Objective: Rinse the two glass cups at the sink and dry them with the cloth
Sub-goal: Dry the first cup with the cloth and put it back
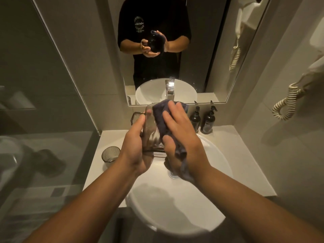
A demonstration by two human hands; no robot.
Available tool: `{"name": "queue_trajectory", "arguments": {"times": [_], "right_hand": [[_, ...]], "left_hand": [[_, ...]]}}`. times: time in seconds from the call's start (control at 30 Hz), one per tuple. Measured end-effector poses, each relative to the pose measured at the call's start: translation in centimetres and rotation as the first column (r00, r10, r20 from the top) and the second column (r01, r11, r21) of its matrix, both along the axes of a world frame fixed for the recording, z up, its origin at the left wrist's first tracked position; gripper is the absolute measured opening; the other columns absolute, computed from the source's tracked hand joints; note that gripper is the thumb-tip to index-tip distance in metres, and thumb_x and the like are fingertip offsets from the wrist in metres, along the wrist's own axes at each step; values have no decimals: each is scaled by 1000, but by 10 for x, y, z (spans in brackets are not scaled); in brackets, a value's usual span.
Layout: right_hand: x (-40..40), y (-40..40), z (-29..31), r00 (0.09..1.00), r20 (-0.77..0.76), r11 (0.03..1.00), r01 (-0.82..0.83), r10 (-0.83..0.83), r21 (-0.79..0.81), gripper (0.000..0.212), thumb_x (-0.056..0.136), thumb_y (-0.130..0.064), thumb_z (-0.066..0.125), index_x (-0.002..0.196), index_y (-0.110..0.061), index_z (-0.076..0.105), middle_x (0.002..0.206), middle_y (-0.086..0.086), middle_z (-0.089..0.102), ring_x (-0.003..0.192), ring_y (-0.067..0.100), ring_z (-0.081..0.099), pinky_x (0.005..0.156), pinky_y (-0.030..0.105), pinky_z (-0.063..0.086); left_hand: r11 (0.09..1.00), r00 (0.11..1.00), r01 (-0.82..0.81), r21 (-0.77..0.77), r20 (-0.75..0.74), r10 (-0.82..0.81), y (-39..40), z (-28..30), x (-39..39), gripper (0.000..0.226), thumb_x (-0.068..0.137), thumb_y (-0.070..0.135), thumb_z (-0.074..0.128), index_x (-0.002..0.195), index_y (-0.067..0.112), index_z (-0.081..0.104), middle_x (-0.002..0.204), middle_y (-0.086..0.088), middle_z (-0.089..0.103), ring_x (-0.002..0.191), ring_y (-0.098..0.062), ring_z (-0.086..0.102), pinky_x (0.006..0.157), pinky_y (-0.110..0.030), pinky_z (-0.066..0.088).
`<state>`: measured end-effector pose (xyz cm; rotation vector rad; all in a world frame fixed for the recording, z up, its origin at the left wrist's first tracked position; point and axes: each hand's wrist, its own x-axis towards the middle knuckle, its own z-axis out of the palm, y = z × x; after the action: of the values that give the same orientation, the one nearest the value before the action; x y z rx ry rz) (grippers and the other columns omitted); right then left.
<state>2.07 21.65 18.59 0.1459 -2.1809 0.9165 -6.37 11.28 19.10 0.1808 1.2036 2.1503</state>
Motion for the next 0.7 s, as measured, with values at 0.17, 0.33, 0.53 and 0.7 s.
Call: {"name": "queue_trajectory", "arguments": {"times": [0.17, 0.33, 0.53, 0.7], "right_hand": [[-11, 13, 15, 996, 72, 936, -31, 60, -350, 53, 93, -41, 39, 145, -33, 30, 156, -10, 22, 148, 9, 16, 122, 38, 19], [-6, 4, 14, 994, 52, 942, -71, 93, -328, 58, 95, -33, 42, 149, -20, 25, 161, 3, 20, 150, 17, 14, 119, 52, 21], [8, -13, -5, 995, -17, 986, -96, 94, -137, 55, 97, -22, 41, 146, -2, 24, 158, 19, 21, 150, 30, 12, 118, 55, 22], [-7, 0, 9, 997, 6, 919, -69, 78, -389, 58, 95, -35, 39, 149, -23, 25, 162, 2, 19, 150, 16, 14, 119, 52, 20]], "left_hand": [[995, 998, 6, 96, 68, -12, 2, 4, 7, 42, 105, 42, 35, 115, 17, 67, 103, -12, 77, 86, -23, 76, 66, -34, 62], [985, 991, -25, 168, 133, 3, 2, 11, 3, 56, 104, 48, 35, 130, 8, 63, 119, -17, 72, 106, -28, 72, 85, -40, 60], [980, 987, 57, 193, 139, -85, -2, 4, -6, 65, 104, 53, 27, 135, 7, 60, 133, -19, 65, 120, -32, 65, 90, -42, 59], [965, 968, 128, 231, 184, -172, -2, 7, 2, 59, 103, 50, 36, 136, 8, 60, 136, -17, 63, 123, -31, 63, 108, -44, 48]]}}
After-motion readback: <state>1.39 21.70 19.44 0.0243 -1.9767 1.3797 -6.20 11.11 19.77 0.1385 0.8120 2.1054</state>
